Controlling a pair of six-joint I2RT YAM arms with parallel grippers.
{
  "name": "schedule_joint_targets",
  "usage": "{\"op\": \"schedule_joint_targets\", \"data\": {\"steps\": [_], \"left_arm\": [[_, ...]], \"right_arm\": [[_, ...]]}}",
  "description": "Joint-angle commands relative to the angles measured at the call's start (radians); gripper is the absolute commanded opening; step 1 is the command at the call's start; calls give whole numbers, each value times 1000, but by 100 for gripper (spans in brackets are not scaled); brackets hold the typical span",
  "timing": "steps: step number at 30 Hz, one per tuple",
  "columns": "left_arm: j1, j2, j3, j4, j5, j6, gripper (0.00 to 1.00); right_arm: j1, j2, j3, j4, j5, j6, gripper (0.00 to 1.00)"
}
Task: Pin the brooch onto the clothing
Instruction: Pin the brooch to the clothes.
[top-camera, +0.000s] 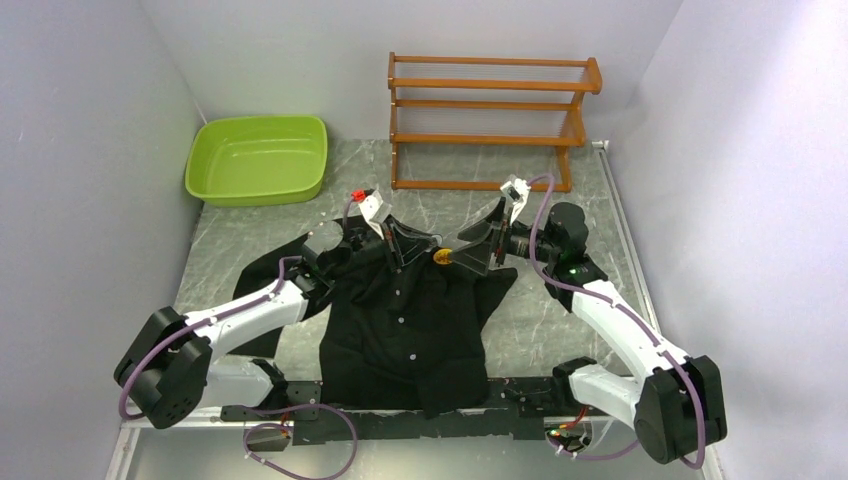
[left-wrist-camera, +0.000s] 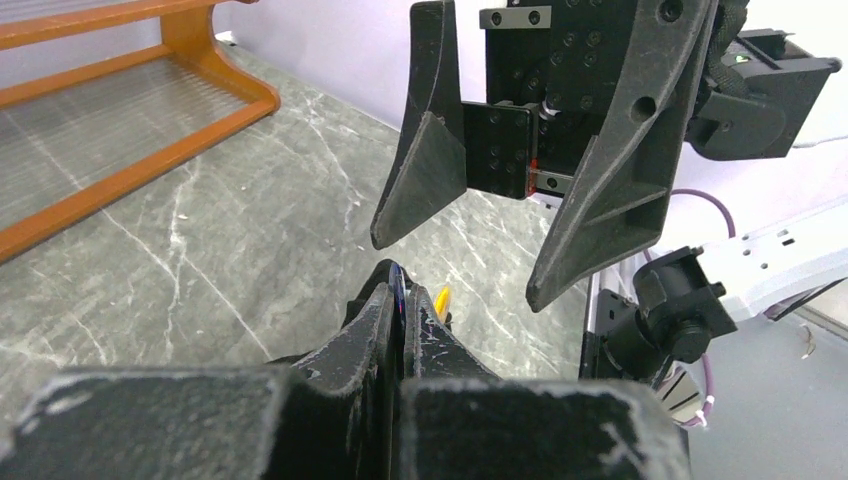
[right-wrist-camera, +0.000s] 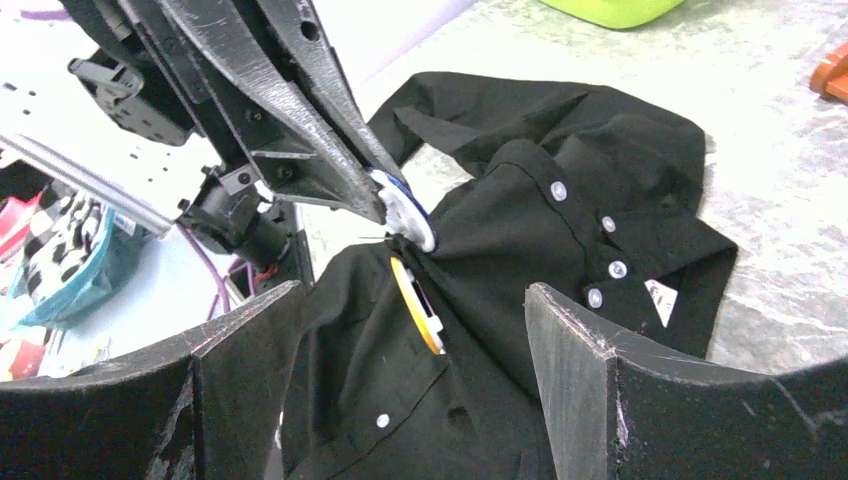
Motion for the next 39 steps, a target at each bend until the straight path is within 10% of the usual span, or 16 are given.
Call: {"op": "schedule_joint_targets", "data": {"steps": [1, 13, 23, 28, 35, 39], "left_arm": [[-3, -43, 19, 52, -1, -86, 3], [-2, -55, 32, 70, 103, -72, 3], [-1, -59, 33, 82, 145, -68, 3], [-1, -70, 27, 70, 115, -52, 3], [-1, -71, 25, 71, 115, -50, 3], [-1, -74, 26, 66, 110, -48, 3]], "right_arm": [[3, 20, -1, 127, -86, 22, 83], [103, 127, 108, 107, -91, -134, 75], [108, 124, 113, 126, -145, -171, 40], [114, 94, 87, 132, -163, -185, 52], [116, 86, 74, 160, -201, -171, 41], [120, 77, 83, 120, -196, -204, 57]]}}
